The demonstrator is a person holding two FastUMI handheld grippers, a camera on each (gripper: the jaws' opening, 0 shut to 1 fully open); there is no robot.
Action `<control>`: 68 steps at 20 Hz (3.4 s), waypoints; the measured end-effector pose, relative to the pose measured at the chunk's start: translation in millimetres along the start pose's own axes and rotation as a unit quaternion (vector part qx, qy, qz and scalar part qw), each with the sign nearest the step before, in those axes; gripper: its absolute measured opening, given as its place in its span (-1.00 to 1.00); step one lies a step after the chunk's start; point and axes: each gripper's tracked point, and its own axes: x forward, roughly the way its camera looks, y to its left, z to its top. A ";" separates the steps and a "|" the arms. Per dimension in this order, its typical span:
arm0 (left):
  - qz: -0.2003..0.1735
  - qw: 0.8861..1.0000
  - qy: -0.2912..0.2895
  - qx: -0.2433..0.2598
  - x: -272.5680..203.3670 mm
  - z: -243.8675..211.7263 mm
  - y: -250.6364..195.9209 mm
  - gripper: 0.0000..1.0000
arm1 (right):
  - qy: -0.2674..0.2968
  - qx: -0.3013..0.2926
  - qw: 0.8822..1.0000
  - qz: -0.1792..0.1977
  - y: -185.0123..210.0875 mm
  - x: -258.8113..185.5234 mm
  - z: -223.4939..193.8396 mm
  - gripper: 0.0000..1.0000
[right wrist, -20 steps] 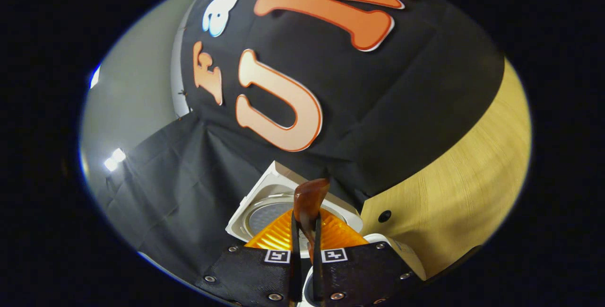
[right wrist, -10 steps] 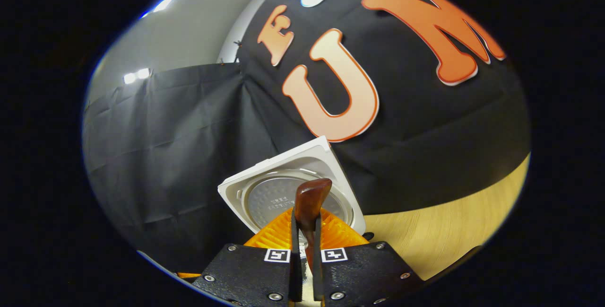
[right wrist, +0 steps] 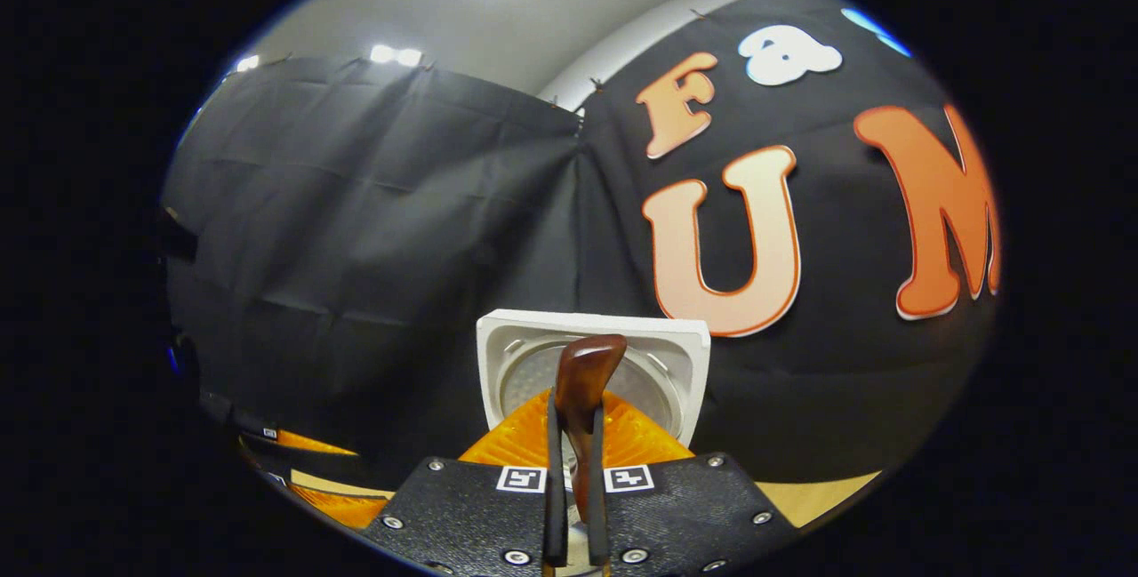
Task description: Close the left gripper, press the button to open the rice cooker; take a wooden spoon from the chopstick holder with the right hand, scoop a spoonful of rice and pour it into the rice cooker, then put the wooden spoon back into the chopstick holder.
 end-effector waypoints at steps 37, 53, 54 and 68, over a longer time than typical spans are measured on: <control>-0.011 0.999 -0.035 0.001 -45.0 31.6 -112.0 0.75 | -0.010 0.309 0.863 -0.400 -143.1 -185.2 4.5 -0.82; -0.016 1.000 -0.006 -0.002 -30.2 15.1 -144.5 0.77 | 0.033 0.349 0.788 -0.507 -237.9 -295.5 -108.4 -0.82; -0.015 1.000 -0.003 -0.001 -28.1 13.9 -145.1 0.76 | 0.037 0.350 0.786 -0.509 -240.2 -295.5 -115.2 -0.82; -0.014 1.000 0.008 0.006 -14.9 12.8 -161.3 0.75 | 0.088 0.320 0.797 -0.505 -234.3 -283.8 -155.8 -0.82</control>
